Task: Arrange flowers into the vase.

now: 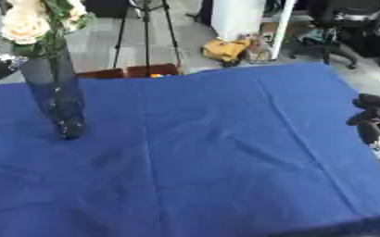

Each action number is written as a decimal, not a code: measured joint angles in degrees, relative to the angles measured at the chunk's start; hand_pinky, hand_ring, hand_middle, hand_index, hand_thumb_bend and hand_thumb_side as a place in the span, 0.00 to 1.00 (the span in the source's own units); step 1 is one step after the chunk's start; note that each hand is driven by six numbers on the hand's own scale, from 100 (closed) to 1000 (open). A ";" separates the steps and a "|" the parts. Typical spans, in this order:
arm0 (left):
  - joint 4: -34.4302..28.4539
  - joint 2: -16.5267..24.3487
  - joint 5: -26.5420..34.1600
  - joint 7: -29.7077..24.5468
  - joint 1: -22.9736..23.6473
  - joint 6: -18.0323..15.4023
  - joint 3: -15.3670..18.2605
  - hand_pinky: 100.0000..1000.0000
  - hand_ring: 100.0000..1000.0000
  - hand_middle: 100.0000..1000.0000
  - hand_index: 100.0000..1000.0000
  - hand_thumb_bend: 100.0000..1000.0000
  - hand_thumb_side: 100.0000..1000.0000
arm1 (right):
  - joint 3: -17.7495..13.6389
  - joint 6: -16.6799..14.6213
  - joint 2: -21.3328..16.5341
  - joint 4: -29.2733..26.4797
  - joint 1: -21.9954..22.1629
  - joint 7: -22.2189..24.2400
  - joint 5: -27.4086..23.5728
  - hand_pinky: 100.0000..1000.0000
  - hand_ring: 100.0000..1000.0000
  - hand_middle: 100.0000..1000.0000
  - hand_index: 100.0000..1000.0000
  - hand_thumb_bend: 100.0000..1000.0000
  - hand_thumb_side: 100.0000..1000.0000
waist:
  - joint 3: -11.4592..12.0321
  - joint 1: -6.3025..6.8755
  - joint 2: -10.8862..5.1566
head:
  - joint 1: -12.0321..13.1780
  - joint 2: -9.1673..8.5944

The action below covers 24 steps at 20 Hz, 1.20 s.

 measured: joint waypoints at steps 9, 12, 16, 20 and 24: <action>-0.87 0.00 1.80 0.46 1.13 -0.69 0.21 0.52 0.63 0.68 0.83 1.00 0.62 | -0.04 -0.01 0.01 0.02 0.03 -0.01 0.00 0.82 0.95 0.53 0.90 0.24 0.55 | 0.00 0.00 0.00 | -0.13 0.00; -4.02 0.41 3.65 -0.23 3.90 -2.56 0.61 0.50 0.63 0.68 0.83 1.00 0.58 | -0.30 -0.02 0.02 0.04 0.03 -0.02 0.00 0.82 0.95 0.53 0.90 0.24 0.55 | 0.15 0.00 0.00 | -0.33 0.00; -9.68 1.78 7.02 -2.83 7.87 -5.96 1.36 0.48 0.63 0.68 0.83 1.00 0.54 | -0.34 -0.02 0.10 0.15 0.03 -0.02 0.00 0.82 0.95 0.53 0.90 0.24 0.55 | 0.56 0.00 0.00 | -0.42 0.00; -15.39 2.52 9.78 -6.03 12.39 -9.44 2.97 0.48 0.63 0.68 0.83 1.00 0.53 | -0.34 -0.02 0.38 0.22 0.03 -0.02 0.00 0.82 0.95 0.53 0.90 0.24 0.55 | 0.84 0.00 0.00 | -0.65 0.00; -19.22 2.52 11.16 -7.50 15.31 -11.95 4.96 0.48 0.63 0.68 0.83 0.99 0.53 | -0.35 -0.02 0.49 0.32 0.03 -0.02 0.00 0.82 0.95 0.53 0.90 0.24 0.55 | 0.98 0.00 0.00 | -0.82 0.00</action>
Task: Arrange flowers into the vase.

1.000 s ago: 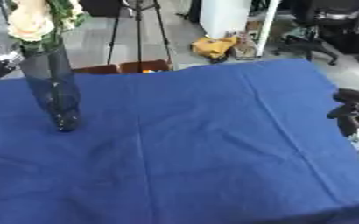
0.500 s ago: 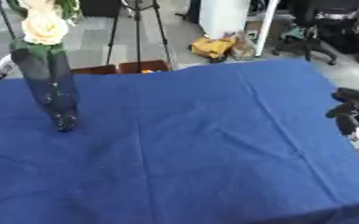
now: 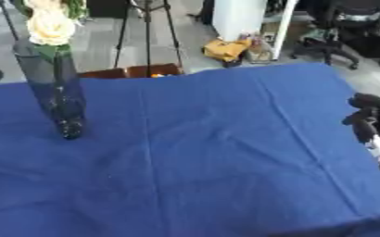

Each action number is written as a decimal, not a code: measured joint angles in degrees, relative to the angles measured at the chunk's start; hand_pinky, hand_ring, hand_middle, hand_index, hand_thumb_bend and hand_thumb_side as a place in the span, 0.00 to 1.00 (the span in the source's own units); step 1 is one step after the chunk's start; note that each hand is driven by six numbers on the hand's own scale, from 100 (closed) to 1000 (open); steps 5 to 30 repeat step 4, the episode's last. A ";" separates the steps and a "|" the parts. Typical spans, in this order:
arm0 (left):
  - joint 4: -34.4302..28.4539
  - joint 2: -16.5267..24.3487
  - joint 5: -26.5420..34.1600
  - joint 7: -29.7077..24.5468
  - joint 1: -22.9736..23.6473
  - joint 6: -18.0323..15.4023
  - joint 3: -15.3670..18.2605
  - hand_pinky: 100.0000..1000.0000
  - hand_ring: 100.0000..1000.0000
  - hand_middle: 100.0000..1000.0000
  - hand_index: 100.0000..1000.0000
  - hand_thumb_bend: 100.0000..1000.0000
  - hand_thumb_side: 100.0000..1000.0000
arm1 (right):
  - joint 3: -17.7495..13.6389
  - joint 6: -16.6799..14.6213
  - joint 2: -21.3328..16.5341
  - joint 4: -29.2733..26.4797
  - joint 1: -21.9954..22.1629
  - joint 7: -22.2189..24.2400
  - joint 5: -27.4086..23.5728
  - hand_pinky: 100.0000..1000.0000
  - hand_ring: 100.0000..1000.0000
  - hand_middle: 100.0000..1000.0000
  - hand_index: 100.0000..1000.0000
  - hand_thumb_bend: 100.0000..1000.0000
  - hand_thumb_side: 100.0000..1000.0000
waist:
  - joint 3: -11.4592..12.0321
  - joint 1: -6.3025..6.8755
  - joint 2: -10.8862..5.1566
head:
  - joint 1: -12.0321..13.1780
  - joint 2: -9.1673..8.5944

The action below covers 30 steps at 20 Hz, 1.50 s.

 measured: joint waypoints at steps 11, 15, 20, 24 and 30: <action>-2.36 -0.05 0.50 -0.04 1.78 -1.28 1.22 0.47 0.62 0.68 0.83 0.94 0.54 | 0.00 0.00 0.01 0.00 0.02 0.00 0.00 0.82 0.95 0.53 0.90 0.24 0.55 | 0.21 -0.02 0.00 | -0.07 0.02; -2.36 -0.05 0.50 -0.04 1.78 -1.28 1.22 0.47 0.62 0.68 0.83 0.94 0.54 | 0.00 0.00 0.01 0.00 0.02 0.00 0.00 0.82 0.95 0.53 0.90 0.24 0.55 | 0.21 -0.02 0.00 | -0.07 0.02; -2.36 -0.05 0.50 -0.04 1.78 -1.28 1.22 0.47 0.62 0.68 0.83 0.94 0.54 | 0.00 0.00 0.01 0.00 0.02 0.00 0.00 0.82 0.95 0.53 0.90 0.24 0.55 | 0.21 -0.02 0.00 | -0.07 0.02; -2.36 -0.05 0.50 -0.04 1.78 -1.28 1.22 0.47 0.62 0.68 0.83 0.94 0.54 | 0.00 0.00 0.01 0.00 0.02 0.00 0.00 0.82 0.95 0.53 0.90 0.24 0.55 | 0.21 -0.02 0.00 | -0.07 0.02; -2.36 -0.05 0.50 -0.04 1.78 -1.28 1.22 0.47 0.62 0.68 0.83 0.94 0.54 | 0.00 0.00 0.01 0.00 0.02 0.00 0.00 0.82 0.95 0.53 0.90 0.24 0.55 | 0.21 -0.02 0.00 | -0.07 0.02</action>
